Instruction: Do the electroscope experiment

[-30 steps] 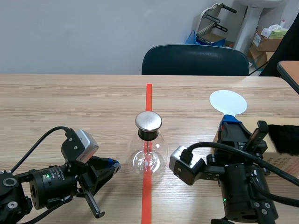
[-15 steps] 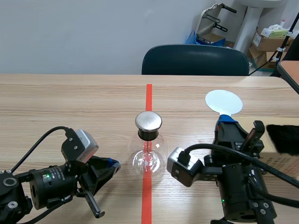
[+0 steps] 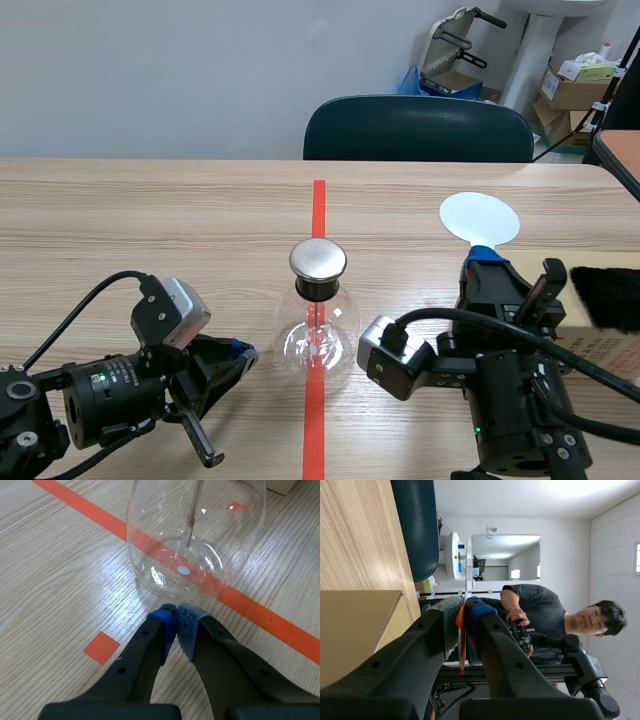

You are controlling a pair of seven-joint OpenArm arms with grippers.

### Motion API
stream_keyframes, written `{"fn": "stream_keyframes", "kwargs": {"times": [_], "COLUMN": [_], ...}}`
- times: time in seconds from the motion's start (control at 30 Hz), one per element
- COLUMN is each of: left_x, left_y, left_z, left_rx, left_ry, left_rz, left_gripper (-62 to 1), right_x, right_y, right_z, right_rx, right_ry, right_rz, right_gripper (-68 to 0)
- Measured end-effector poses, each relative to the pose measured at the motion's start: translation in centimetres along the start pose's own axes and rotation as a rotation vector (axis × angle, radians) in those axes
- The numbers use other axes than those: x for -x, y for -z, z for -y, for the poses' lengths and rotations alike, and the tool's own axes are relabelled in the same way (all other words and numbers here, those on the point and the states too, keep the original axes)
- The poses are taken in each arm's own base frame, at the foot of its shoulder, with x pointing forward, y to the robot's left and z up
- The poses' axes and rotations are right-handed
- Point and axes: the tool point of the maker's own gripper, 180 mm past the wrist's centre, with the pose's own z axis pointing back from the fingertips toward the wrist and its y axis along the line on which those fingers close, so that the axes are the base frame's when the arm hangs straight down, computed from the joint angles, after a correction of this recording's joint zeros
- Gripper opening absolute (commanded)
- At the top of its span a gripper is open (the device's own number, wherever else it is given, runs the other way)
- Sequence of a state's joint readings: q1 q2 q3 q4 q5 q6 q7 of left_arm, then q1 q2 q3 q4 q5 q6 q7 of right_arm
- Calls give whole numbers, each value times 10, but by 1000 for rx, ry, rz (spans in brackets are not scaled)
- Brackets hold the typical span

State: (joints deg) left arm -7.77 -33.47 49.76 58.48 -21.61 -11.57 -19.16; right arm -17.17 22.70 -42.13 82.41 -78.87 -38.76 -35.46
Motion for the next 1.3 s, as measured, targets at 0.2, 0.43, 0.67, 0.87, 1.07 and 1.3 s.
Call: {"fn": "stream_keyframes", "kwargs": {"times": [0.2,0.43,0.67,0.87,1.07,1.3], "left_x": [0,0,-1,-3,-2,-21], "left_y": [0,0,0,0,-1,-26], "left_z": [0,0,0,0,-1,-12], "left_rx": [0,0,0,0,-1,27], "left_ry": [0,0,0,0,2,34], "left_rz": [0,0,4,18,13,64], "left_gripper": [-569,-569,-569,-569,-560,-435], "right_x": [0,4,45,87,128,141], "right_y": [0,-3,-19,-38,-40,-52], "right_z": [0,4,15,10,28,8], "right_rx": [1,20,14,-50,-8,-46], "right_ry": [0,35,-39,-59,-45,-32], "right_rz": [-1,0,3,-15,-40,-4], "right_gripper": [-658,-658,-658,-657,-658,-658]}}
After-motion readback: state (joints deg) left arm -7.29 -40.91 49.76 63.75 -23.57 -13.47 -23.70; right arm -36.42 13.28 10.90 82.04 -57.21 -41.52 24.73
